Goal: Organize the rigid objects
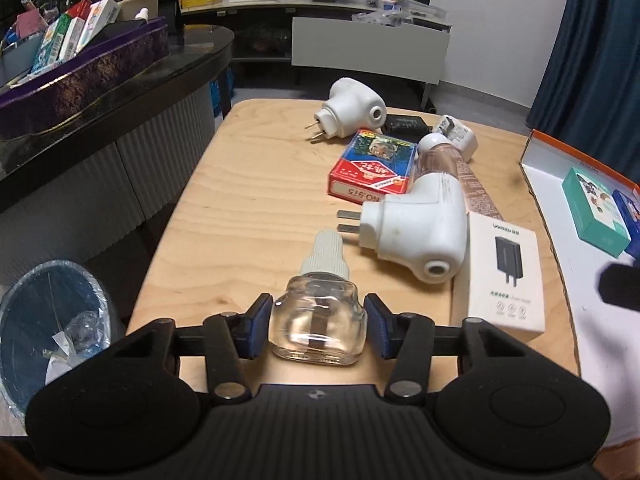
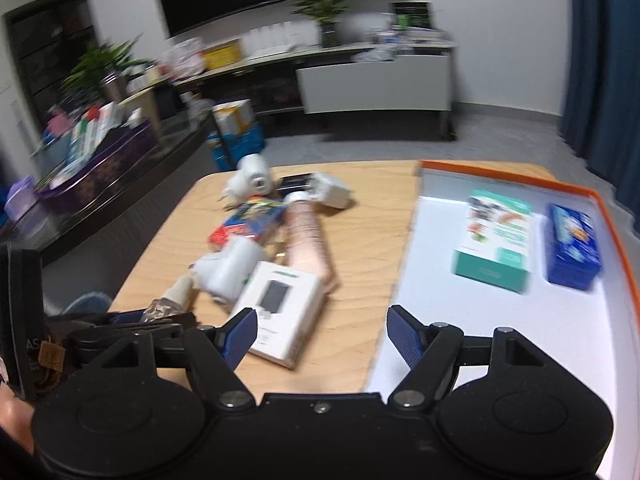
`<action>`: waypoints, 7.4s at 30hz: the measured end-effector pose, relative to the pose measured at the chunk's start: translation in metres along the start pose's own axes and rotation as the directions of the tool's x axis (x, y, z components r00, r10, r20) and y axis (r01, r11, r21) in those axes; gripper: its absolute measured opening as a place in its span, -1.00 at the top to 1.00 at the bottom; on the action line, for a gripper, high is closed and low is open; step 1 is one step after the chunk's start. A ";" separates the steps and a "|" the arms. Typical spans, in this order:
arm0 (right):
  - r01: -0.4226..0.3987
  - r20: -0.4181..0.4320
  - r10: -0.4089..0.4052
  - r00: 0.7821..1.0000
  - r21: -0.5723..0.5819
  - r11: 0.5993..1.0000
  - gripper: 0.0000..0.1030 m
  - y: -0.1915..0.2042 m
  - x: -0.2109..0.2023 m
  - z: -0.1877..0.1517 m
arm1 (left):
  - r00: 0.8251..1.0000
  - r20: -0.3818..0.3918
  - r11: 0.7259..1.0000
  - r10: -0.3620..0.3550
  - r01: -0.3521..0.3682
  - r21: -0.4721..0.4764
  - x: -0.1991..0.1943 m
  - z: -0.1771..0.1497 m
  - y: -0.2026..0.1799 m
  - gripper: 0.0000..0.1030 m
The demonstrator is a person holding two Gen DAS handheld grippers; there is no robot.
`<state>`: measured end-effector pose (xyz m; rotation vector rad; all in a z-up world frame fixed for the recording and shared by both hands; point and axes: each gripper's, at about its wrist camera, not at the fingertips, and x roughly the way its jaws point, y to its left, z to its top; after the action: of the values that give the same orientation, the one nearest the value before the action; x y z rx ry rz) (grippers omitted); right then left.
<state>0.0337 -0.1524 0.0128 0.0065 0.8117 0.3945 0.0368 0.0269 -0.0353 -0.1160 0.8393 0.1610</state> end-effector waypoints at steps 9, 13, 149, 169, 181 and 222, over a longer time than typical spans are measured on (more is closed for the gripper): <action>-0.135 -0.070 0.120 0.990 -0.274 0.952 -0.76 0.053 0.052 0.024 | 0.999 0.040 0.998 0.003 0.000 -0.058 -0.017 0.002 0.024 0.03; -0.118 -0.100 0.093 0.991 -0.291 0.949 -0.85 0.061 0.083 0.034 | 0.999 0.045 0.997 0.000 0.004 -0.082 -0.019 0.002 0.035 0.03; 0.290 0.214 -0.332 0.919 0.207 0.934 -0.71 -0.130 -0.128 -0.022 | 0.922 0.148 0.919 -0.357 0.318 0.231 -0.078 0.034 -0.187 0.03; 0.293 0.204 -0.336 0.919 0.214 0.932 -0.71 -0.128 -0.124 -0.020 | 0.925 0.146 0.922 -0.351 0.315 0.226 -0.077 0.032 -0.184 0.03; 0.290 0.199 -0.333 0.922 0.214 0.933 -0.71 -0.129 -0.121 -0.021 | 0.926 0.144 0.922 -0.350 0.314 0.225 -0.076 0.031 -0.184 0.03; 0.295 0.182 -0.337 0.924 0.223 0.929 -0.71 -0.128 -0.117 -0.025 | 0.926 0.136 0.923 -0.351 0.317 0.218 -0.074 0.029 -0.183 0.03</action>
<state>-0.0129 -0.3148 0.0581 0.0956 0.6170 0.0046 0.0441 -0.1549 0.0463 -0.0610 0.6459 -0.2319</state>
